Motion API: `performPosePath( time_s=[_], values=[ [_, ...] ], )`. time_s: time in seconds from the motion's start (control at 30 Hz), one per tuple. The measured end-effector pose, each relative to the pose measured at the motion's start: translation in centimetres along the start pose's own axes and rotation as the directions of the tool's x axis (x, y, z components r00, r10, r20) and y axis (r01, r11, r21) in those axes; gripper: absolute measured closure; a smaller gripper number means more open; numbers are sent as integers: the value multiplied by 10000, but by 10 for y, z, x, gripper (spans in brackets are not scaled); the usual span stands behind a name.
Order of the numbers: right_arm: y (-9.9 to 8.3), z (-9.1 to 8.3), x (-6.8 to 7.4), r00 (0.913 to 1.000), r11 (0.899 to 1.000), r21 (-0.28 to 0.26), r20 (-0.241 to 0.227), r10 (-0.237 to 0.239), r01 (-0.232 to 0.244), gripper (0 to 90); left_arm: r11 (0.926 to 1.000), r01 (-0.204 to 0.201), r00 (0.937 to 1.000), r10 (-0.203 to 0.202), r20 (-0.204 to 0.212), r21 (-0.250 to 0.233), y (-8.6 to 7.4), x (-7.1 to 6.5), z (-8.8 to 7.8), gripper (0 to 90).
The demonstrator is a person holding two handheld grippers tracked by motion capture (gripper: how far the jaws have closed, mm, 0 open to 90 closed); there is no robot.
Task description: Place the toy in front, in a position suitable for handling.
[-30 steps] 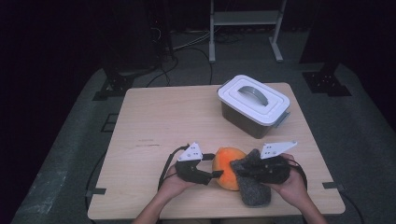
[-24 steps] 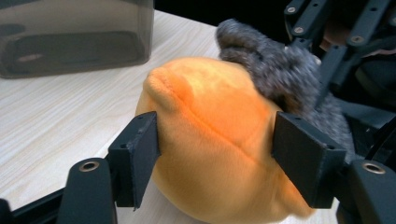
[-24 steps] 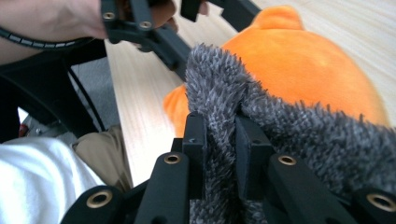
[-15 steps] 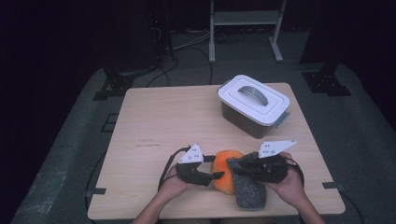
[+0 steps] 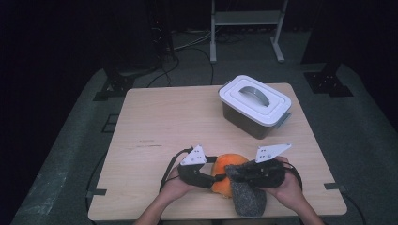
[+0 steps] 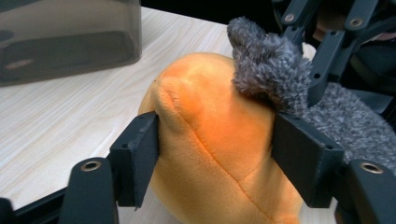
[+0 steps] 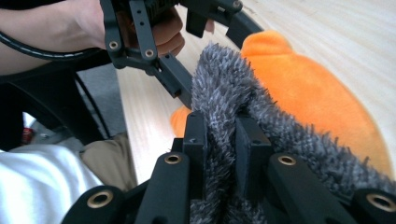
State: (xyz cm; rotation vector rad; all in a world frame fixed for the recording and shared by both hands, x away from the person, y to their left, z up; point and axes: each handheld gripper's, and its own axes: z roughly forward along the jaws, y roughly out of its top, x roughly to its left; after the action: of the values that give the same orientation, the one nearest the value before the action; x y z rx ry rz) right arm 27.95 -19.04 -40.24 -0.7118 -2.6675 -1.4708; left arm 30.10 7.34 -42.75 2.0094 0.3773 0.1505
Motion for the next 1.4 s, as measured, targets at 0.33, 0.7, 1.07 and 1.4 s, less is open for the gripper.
performPosePath(
  time_s=[0.33, 0.7, 1.07, 1.4],
  values=[
    [3, -18, -14, 9963, 9978, -618, 807, 291, -241, 758, 9997, -224, 9997, 224, 77, 0, 0, 0, 0, 355],
    [0, -8, -4, 9998, 9998, -148, 148, 133, -131, 759, 9998, -180, 9997, 179, 178, 88, 1, -4, 3, 335],
    [8, -15, -6, 9981, 9991, -375, 596, -154, 177, 759, 9957, -927, 9953, 925, 289, 62, 3, -9, 1, 393],
    [-6, -26, -22, 9963, 9973, -488, 633, 579, -548, 759, 9975, -703, 9968, 703, 391, -10, 4, -4, -1, 378]
  ],
)
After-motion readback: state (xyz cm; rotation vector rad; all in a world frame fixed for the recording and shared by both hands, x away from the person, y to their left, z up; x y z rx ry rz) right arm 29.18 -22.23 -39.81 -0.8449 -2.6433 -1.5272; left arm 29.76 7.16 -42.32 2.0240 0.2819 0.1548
